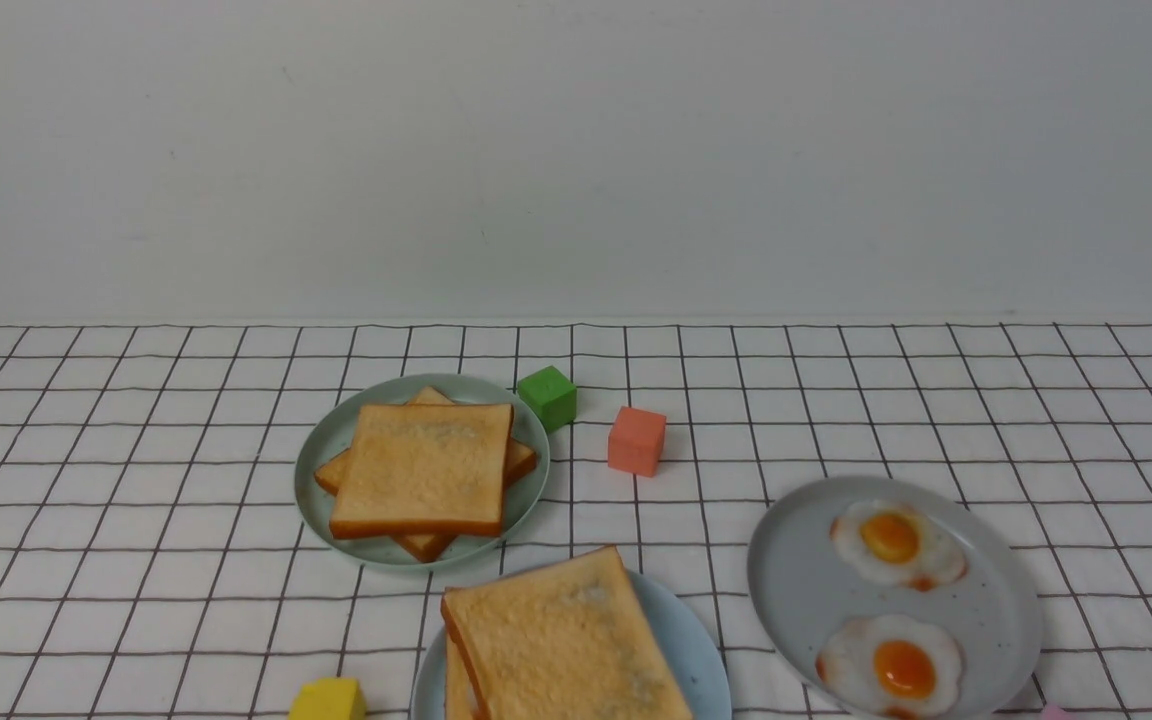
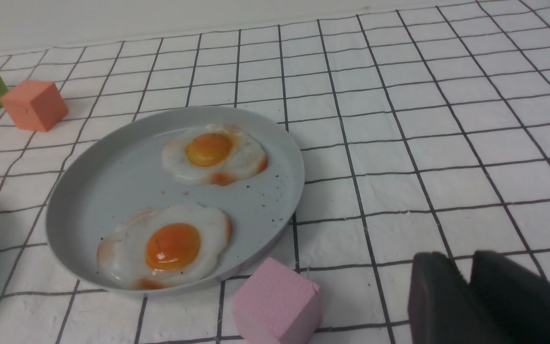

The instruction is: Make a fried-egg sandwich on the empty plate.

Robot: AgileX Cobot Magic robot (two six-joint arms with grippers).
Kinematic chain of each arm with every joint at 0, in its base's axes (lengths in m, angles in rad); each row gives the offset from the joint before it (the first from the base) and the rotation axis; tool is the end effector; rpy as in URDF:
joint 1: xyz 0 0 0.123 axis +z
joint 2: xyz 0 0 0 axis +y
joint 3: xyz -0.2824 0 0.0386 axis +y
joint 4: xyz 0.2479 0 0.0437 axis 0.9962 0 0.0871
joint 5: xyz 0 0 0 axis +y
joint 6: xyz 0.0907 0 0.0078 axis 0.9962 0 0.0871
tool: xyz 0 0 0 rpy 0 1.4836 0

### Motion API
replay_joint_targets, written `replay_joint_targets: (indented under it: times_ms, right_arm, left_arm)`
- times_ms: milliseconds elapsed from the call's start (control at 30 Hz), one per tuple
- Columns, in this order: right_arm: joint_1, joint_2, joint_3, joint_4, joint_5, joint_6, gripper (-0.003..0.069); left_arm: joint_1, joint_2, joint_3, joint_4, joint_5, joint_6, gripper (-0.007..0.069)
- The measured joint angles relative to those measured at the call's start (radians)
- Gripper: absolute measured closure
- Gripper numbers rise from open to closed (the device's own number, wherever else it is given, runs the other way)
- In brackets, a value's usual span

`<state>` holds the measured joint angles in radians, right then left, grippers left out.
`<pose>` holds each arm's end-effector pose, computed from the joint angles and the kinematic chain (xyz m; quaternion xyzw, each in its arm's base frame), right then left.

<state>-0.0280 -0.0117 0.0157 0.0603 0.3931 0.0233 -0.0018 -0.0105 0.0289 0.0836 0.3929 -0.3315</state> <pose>0.0519 0.0007 0.1732 0.0364 0.8067 0.0244 0.5893 0.0521 0.0028 0.1688 -0.1114 0.8038 -0.0617 0.5811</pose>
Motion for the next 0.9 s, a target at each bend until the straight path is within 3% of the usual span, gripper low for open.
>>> replay_joint_targets:
  times_ms: [900]
  right_arm:
    - [0.000, 0.000, 0.000, 0.000, 0.000, 0.000, 0.0508]
  left_arm:
    - [0.000, 0.000, 0.000, 0.000, 0.000, 0.000, 0.0529]
